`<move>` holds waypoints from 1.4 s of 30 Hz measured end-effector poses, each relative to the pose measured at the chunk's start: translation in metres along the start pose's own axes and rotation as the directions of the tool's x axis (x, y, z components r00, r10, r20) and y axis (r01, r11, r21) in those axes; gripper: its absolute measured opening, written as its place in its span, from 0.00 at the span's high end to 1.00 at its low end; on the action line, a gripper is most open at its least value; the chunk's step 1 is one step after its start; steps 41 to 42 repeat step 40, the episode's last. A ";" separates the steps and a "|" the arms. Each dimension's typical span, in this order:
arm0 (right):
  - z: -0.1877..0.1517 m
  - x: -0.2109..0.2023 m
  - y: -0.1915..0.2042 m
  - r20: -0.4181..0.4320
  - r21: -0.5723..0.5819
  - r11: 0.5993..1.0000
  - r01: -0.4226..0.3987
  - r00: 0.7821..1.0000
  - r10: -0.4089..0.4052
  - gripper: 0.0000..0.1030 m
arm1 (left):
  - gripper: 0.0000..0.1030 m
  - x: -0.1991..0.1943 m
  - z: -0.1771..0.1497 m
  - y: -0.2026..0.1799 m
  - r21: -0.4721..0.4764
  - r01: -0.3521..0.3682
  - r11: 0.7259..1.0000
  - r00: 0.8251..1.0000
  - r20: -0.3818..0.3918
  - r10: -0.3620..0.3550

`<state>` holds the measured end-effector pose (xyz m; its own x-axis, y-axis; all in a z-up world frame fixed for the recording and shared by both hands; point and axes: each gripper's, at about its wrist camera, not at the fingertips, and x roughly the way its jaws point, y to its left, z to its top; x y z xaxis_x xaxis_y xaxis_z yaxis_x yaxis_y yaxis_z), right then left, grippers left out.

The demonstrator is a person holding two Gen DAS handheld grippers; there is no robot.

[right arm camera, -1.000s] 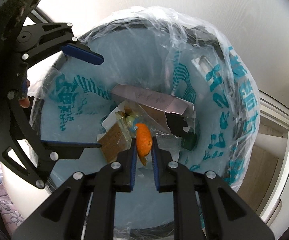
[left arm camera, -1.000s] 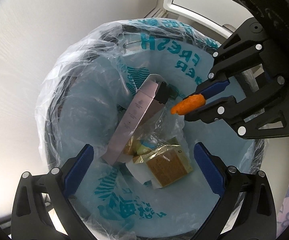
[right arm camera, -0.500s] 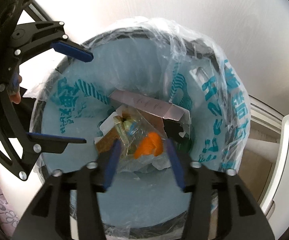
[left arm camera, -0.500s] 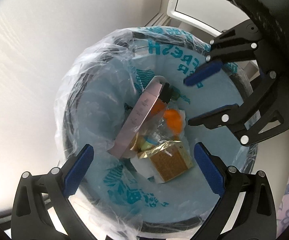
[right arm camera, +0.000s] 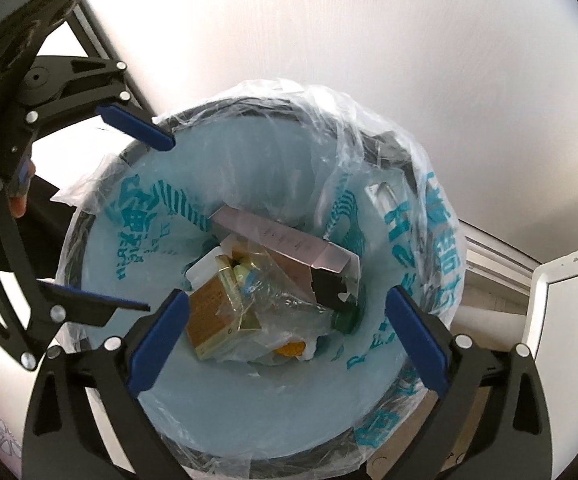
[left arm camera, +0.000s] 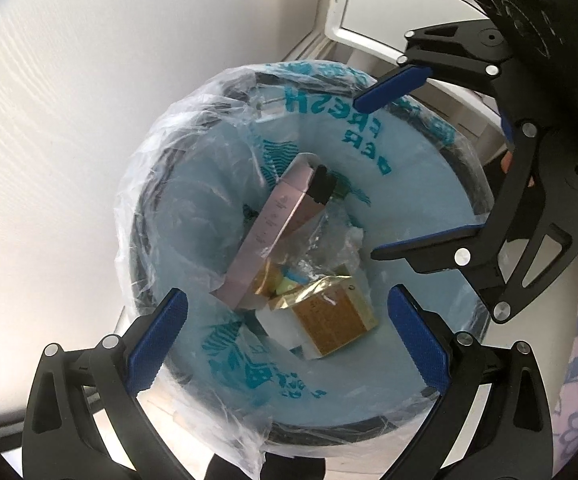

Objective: Collect trash

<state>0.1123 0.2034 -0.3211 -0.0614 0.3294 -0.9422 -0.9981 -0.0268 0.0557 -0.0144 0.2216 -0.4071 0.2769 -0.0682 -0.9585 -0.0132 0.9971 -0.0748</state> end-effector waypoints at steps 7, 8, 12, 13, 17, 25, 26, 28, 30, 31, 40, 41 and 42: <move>0.000 -0.002 -0.001 -0.009 -0.006 1.000 0.028 1.000 -0.028 0.07 | 0.06 -0.007 0.007 0.010 -0.120 -0.048 0.992 0.998 0.028 0.052; 0.001 -0.003 -0.001 -0.009 -0.006 1.000 0.030 1.000 -0.030 0.07 | 0.06 -0.008 0.008 0.010 -0.137 -0.072 0.988 0.997 0.024 0.076; 0.001 -0.003 -0.004 -0.015 0.011 0.999 0.032 0.999 -0.032 0.07 | 0.06 -0.013 0.012 0.012 -0.175 -0.149 0.973 0.986 0.041 0.159; 0.001 -0.003 -0.005 -0.014 0.017 0.999 0.030 0.999 -0.030 0.07 | 0.06 -0.015 0.012 0.013 -0.184 -0.138 0.973 0.988 0.048 0.149; 0.002 -0.005 -0.007 -0.011 0.023 0.999 0.033 0.999 -0.033 0.07 | 0.06 -0.019 0.013 0.017 -0.219 -0.107 0.970 0.990 0.071 0.125; 0.003 -0.003 -0.006 -0.028 0.005 0.999 0.050 0.998 -0.050 0.07 | 0.06 -0.023 0.012 0.008 -0.227 -0.102 0.969 0.988 0.089 0.124; 0.003 -0.003 -0.005 -0.031 0.003 0.999 0.051 0.998 -0.050 0.07 | 0.06 -0.024 0.012 0.008 -0.223 -0.097 0.970 0.988 0.098 0.121; 0.002 -0.002 -0.005 -0.035 0.000 0.999 0.051 0.998 -0.051 0.07 | 0.06 -0.025 0.012 0.006 -0.218 -0.102 0.970 0.986 0.105 0.127; 0.002 -0.001 -0.005 -0.038 -0.002 0.999 0.053 0.998 -0.053 0.07 | 0.06 -0.026 0.012 0.005 -0.218 -0.088 0.972 0.987 0.110 0.114; 0.002 -0.001 -0.005 -0.038 -0.001 0.999 0.053 0.998 -0.053 0.07 | 0.06 -0.026 0.012 0.004 -0.217 -0.087 0.972 0.988 0.110 0.113; 0.001 0.001 -0.004 -0.049 -0.014 0.998 0.057 0.997 -0.058 0.07 | 0.06 -0.016 0.010 0.011 -0.251 -0.047 0.967 0.995 0.078 0.069; 0.001 0.001 -0.004 -0.049 -0.014 0.998 0.057 0.997 -0.058 0.07 | 0.06 -0.016 0.010 0.011 -0.251 -0.047 0.967 0.995 0.078 0.069; 0.001 0.001 -0.004 -0.049 -0.014 0.998 0.057 0.997 -0.058 0.07 | 0.06 -0.016 0.010 0.011 -0.251 -0.047 0.967 0.995 0.078 0.069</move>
